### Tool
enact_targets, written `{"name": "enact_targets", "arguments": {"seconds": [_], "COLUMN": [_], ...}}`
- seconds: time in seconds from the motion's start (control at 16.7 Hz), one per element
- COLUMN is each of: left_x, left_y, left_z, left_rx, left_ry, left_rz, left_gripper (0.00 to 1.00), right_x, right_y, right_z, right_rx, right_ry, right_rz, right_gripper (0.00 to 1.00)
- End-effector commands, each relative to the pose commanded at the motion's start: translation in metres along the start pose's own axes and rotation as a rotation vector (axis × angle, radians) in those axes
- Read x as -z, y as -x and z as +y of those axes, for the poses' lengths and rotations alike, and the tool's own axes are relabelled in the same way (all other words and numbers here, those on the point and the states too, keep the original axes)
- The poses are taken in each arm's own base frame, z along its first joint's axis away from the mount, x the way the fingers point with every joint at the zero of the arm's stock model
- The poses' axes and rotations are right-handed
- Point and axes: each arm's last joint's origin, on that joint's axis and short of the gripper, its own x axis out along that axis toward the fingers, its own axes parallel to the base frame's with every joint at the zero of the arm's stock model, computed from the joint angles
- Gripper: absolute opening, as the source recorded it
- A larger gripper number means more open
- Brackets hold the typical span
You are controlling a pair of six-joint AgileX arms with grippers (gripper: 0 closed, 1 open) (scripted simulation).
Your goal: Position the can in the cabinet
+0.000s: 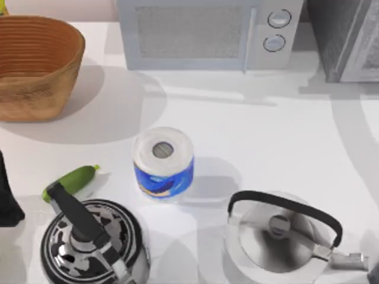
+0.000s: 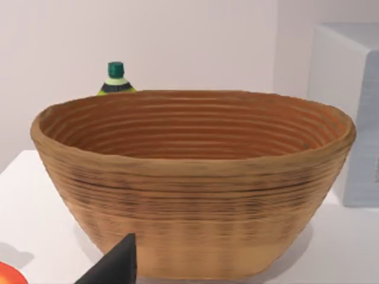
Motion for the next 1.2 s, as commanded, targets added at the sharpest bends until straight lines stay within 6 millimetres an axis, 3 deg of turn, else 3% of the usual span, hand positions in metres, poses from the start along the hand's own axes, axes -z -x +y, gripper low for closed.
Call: {"name": "enact_targets", "arguments": {"seconds": [0.3, 0.84, 1.2], "left_x": [0.0, 0.0, 0.0], "left_y": [0.0, 0.0, 0.0], "left_z": [0.0, 0.0, 0.0], "left_rx": [0.0, 0.0, 0.0], "left_ry": [0.0, 0.0, 0.0], "left_rz": [0.0, 0.0, 0.0], "left_gripper": [1.0, 1.0, 1.0], "right_x": [-0.013, -0.014, -0.03], "right_y": [-0.036, -0.048, -0.109], "right_z": [0.013, 0.014, 0.015], "right_rx": [-0.017, -0.012, 0.01], "right_ry": [0.007, 0.011, 0.02], "right_rz": [0.037, 0.053, 0.069], "right_gripper": [0.0, 0.0, 0.0]}}
